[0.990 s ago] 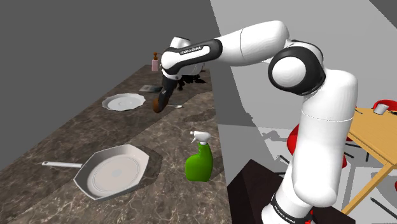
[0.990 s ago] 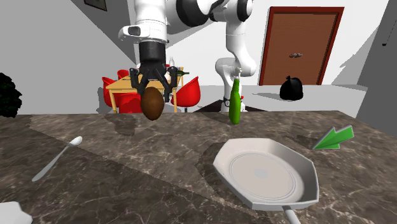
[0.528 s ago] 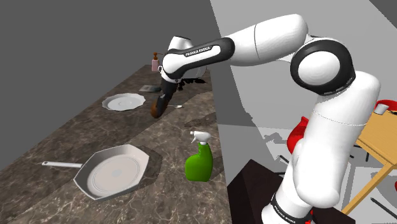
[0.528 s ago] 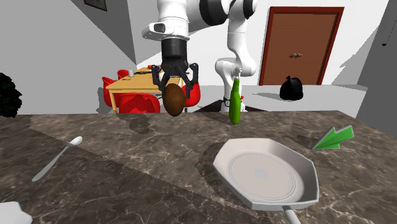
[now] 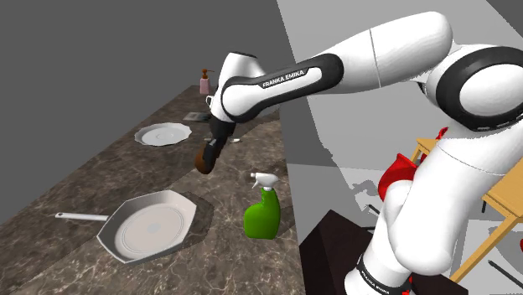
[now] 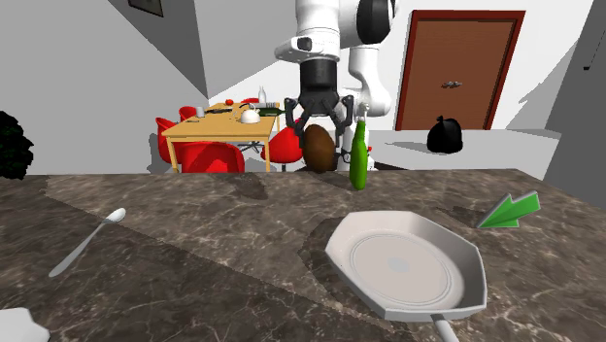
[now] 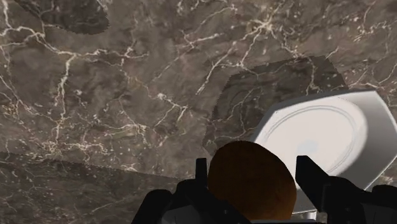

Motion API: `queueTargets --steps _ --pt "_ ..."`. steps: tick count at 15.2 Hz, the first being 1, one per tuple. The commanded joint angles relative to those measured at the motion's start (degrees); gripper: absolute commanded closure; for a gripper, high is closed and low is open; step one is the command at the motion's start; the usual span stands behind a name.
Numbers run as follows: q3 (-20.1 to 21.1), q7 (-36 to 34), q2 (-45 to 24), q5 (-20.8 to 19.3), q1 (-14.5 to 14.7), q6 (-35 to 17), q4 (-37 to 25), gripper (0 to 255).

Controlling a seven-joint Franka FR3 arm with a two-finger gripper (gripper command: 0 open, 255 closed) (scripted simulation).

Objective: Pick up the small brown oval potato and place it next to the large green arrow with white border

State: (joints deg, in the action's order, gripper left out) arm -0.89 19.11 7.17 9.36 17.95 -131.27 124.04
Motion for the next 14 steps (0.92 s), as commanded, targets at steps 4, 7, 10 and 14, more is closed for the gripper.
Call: queueTargets --steps 4,7,10,14 --pt "3.83 -6.77 5.94 -1.02 2.35 -1.2 6.36 255" --pt "6.45 -10.95 8.93 -1.27 3.81 -1.66 9.39 255" --pt "9.31 -15.2 11.52 -1.26 5.28 -1.91 11.83 255" --pt "13.37 -21.0 14.3 -1.0 7.3 -1.98 14.15 255"
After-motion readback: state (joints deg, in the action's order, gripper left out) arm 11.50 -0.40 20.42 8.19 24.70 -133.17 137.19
